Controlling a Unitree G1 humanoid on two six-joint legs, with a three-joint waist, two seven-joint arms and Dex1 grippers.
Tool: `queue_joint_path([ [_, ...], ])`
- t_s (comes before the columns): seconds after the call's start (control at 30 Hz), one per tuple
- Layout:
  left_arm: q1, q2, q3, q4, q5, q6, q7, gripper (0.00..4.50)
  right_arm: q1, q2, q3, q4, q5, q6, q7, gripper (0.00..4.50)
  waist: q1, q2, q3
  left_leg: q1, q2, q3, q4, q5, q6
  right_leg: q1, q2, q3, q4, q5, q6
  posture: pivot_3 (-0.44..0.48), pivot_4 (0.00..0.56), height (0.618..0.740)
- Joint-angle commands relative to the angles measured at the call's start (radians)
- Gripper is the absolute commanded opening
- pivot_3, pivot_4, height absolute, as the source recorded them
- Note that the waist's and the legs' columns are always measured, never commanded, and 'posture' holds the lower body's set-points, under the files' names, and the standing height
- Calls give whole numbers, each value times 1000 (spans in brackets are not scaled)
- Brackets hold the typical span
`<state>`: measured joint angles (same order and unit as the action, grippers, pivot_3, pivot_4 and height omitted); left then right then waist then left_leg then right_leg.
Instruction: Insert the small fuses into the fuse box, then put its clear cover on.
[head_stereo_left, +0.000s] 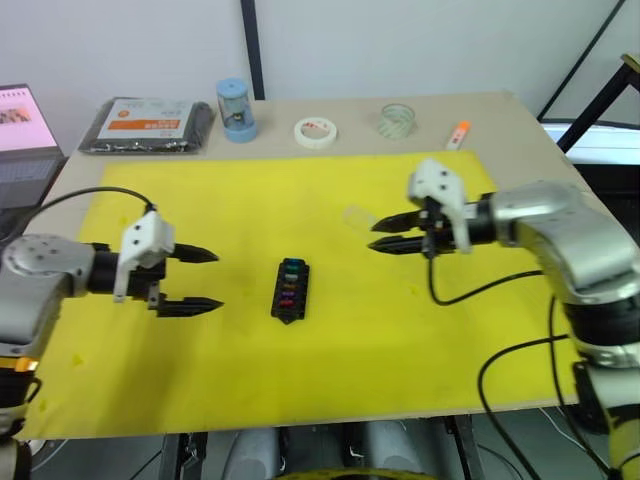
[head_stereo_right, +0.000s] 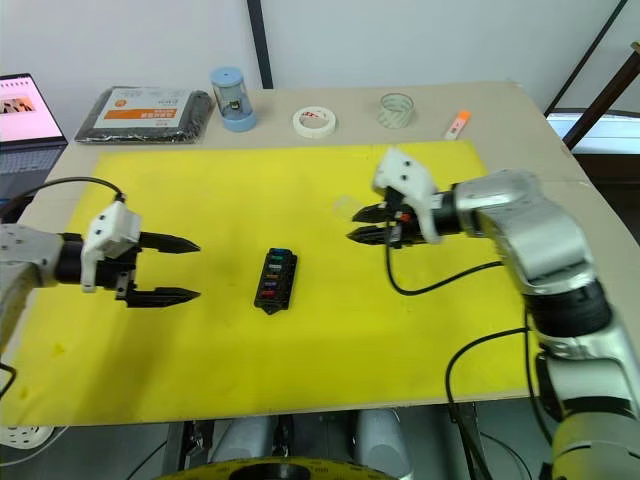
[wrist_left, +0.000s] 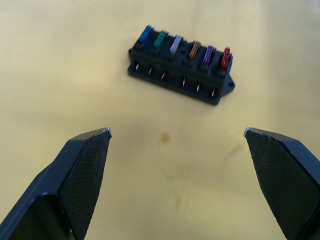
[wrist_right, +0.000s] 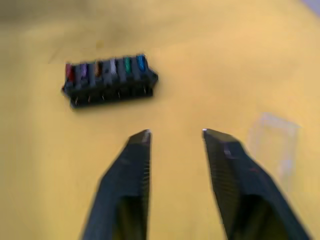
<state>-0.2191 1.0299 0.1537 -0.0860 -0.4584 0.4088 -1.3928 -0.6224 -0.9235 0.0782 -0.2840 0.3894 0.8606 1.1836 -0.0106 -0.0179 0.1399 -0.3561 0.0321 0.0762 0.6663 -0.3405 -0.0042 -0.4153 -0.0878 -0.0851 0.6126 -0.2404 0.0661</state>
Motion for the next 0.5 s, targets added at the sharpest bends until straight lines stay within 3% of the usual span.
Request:
queue_joint_path([
  [0.03,44,53,108,14,-16,-19,-16,4500,88,-116,-117,3,5,-64,41,3089,1,0,0,0,0,0,0,-1,1,0,0,0,0,0,0,0,150,740],
  [0.17,88,98,169,47,-8,-33,-24,4500,202,-214,-196,54,-14,-122,42,4461,0,0,0,1,0,1,0,-1,2,0,-1,0,-1,0,0,0,150,740],
  [0.33,115,93,185,51,-13,-52,-18,4500,252,-232,-227,56,-3,-140,22,4461,-3,1,1,2,0,2,0,-1,2,-1,0,0,-1,0,0,0,150,740],
  [0.5,121,40,134,-46,-36,-28,22,4500,165,-165,-165,56,-20,-144,-56,4461,-1,2,1,1,0,2,0,1,-2,-1,-1,0,-1,0,0,0,150,740],
])
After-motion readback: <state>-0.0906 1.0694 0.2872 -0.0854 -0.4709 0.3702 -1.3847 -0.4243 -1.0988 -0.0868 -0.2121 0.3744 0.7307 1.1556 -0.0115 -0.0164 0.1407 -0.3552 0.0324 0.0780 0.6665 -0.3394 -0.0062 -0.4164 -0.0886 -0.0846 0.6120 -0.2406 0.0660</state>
